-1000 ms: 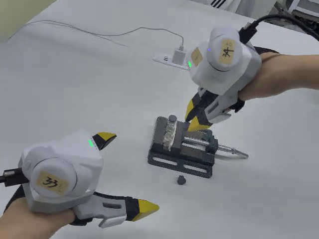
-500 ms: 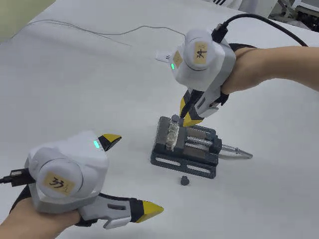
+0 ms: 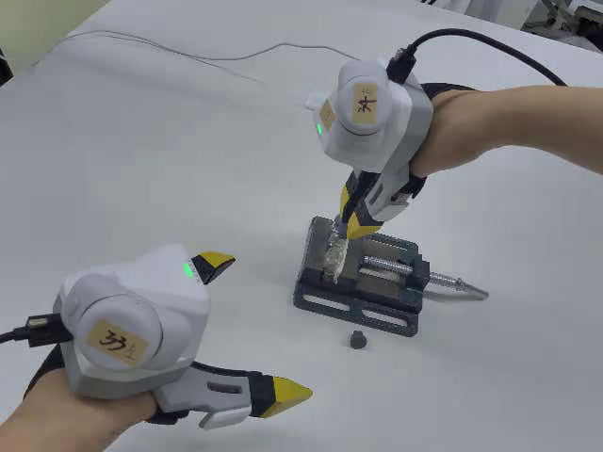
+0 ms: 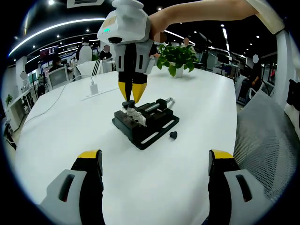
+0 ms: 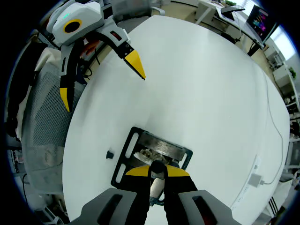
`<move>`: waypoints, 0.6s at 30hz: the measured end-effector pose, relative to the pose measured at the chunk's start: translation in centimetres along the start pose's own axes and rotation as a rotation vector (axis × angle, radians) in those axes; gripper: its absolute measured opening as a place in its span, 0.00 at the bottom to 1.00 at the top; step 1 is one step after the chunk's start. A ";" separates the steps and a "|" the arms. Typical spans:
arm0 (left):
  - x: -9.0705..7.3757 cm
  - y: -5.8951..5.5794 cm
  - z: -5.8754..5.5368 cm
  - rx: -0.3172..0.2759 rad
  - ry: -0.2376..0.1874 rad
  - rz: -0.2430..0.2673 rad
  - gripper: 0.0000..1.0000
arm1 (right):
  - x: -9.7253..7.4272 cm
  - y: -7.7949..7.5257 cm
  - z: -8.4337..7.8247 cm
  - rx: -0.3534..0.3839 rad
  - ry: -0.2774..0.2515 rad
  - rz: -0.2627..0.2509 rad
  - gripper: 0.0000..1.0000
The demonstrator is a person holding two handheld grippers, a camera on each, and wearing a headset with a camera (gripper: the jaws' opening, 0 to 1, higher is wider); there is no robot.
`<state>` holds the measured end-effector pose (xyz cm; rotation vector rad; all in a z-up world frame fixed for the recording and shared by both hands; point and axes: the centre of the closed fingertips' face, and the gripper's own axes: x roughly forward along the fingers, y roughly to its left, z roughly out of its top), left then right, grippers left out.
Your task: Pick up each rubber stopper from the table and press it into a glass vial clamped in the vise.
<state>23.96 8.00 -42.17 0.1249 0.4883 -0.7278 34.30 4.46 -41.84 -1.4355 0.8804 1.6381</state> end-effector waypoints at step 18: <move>0.1 0.2 -0.3 -0.015 0.001 -0.001 0.92 | 1.1 -0.4 -0.4 0.010 0.033 0.008 0.05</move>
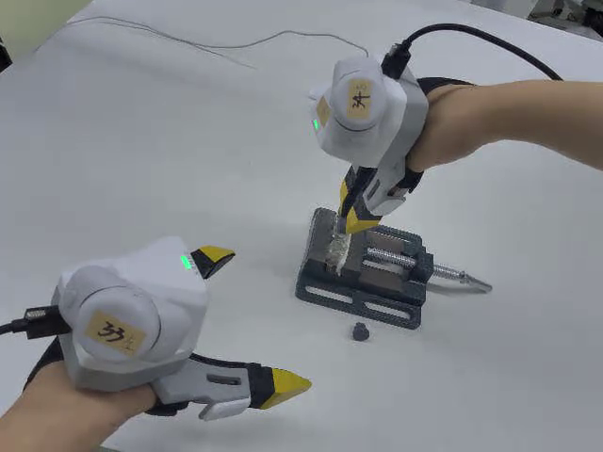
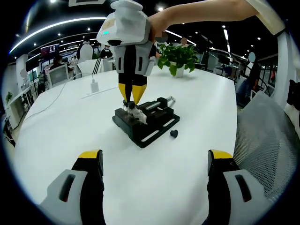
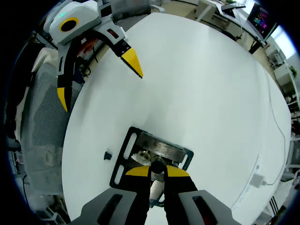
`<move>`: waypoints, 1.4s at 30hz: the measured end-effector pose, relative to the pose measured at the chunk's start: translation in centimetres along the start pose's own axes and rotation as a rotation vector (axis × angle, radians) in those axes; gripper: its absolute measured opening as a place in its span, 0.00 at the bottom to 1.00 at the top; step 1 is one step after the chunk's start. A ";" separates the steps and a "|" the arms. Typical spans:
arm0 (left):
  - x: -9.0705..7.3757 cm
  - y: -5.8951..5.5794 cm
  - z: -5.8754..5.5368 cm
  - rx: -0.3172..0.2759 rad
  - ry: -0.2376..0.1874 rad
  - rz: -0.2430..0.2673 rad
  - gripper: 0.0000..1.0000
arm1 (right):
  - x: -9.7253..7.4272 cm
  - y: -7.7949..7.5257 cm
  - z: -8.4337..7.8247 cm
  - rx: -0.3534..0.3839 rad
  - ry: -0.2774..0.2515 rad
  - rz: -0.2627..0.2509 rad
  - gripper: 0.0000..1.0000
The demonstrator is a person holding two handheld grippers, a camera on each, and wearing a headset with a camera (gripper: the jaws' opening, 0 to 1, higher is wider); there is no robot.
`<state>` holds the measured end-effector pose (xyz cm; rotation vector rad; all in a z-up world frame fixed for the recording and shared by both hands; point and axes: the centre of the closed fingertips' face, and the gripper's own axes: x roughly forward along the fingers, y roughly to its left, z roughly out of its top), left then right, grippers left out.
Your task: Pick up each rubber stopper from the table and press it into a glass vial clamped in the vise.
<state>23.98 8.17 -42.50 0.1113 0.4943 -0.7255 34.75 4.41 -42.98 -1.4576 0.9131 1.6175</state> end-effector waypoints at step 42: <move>0.7 -0.6 0.0 -0.001 -0.002 -0.026 0.89 | 0.4 -0.7 -0.1 0.193 0.027 -0.010 0.06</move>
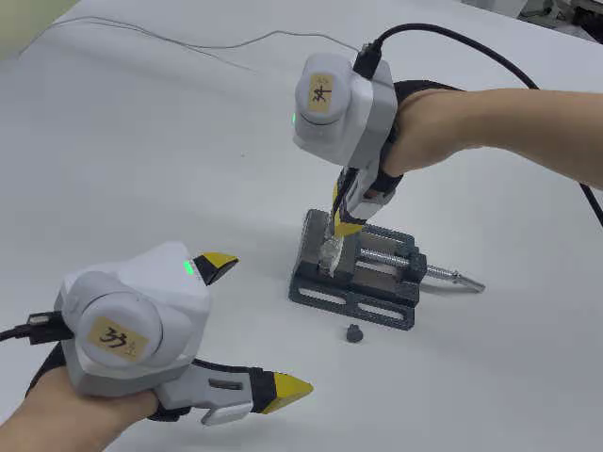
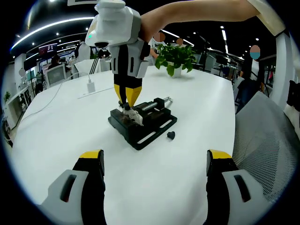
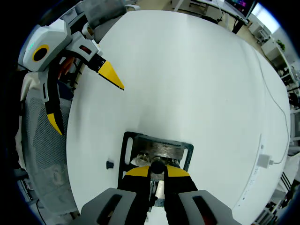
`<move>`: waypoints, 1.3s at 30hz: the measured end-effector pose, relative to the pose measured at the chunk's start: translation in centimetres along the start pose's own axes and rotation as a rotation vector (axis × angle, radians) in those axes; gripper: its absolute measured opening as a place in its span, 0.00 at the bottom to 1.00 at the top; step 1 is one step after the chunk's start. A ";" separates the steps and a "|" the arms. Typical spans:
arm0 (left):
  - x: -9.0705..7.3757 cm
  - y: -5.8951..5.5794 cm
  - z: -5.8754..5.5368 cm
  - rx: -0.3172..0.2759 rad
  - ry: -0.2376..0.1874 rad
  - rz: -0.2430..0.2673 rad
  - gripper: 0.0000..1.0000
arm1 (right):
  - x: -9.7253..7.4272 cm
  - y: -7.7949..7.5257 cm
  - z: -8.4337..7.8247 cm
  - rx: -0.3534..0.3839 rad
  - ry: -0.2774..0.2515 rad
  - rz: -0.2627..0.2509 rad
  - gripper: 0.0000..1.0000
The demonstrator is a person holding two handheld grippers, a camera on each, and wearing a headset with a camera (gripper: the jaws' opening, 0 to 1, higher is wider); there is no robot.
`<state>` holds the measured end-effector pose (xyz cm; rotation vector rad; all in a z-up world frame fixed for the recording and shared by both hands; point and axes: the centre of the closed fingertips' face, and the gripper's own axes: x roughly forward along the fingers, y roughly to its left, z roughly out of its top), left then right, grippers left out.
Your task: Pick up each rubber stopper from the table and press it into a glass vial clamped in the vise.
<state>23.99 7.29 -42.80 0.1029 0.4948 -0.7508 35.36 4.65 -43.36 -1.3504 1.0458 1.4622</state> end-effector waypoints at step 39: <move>0.4 0.3 0.3 -0.001 0.004 0.002 0.88 | -2.6 0.5 -0.4 -0.015 -0.102 0.037 0.10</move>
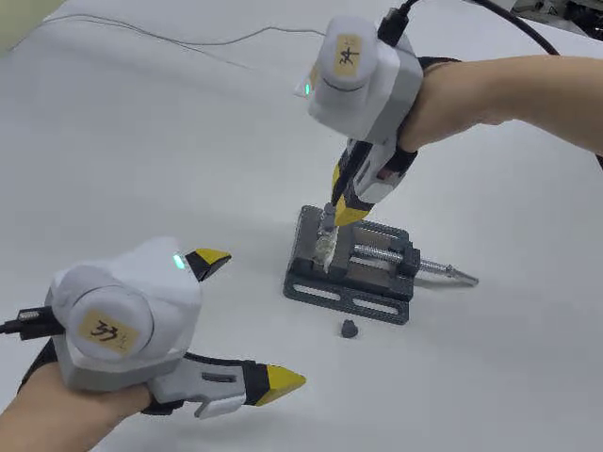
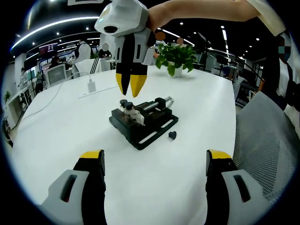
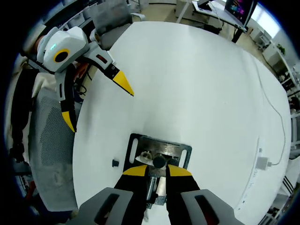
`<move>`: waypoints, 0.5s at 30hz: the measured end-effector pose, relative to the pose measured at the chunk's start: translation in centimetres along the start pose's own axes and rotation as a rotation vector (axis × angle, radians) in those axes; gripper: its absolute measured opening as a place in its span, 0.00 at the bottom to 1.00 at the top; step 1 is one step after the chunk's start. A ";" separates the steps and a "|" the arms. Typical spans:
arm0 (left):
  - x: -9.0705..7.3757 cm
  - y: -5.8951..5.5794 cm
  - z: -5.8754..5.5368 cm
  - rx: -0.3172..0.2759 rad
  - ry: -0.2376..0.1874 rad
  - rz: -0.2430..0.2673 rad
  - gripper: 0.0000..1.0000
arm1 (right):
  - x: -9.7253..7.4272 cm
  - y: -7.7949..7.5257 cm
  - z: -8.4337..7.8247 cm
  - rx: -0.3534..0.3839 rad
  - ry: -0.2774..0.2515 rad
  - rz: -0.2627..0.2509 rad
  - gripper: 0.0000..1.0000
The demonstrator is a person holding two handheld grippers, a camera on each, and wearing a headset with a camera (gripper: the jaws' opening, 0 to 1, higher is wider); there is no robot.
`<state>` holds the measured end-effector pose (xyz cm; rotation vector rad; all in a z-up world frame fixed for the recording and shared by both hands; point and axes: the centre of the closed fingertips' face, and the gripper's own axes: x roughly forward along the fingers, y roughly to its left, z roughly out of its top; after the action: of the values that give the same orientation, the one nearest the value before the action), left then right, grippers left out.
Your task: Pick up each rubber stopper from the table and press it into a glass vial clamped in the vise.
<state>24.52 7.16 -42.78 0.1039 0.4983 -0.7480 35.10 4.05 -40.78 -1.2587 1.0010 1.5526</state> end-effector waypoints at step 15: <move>-0.1 0.5 0.0 -0.009 0.005 0.011 0.88 | 1.4 0.2 0.2 0.055 -0.039 0.036 0.02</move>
<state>24.81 7.63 -42.79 0.0997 0.5054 -0.7348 34.76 4.35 -42.11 -1.1744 1.0402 1.5609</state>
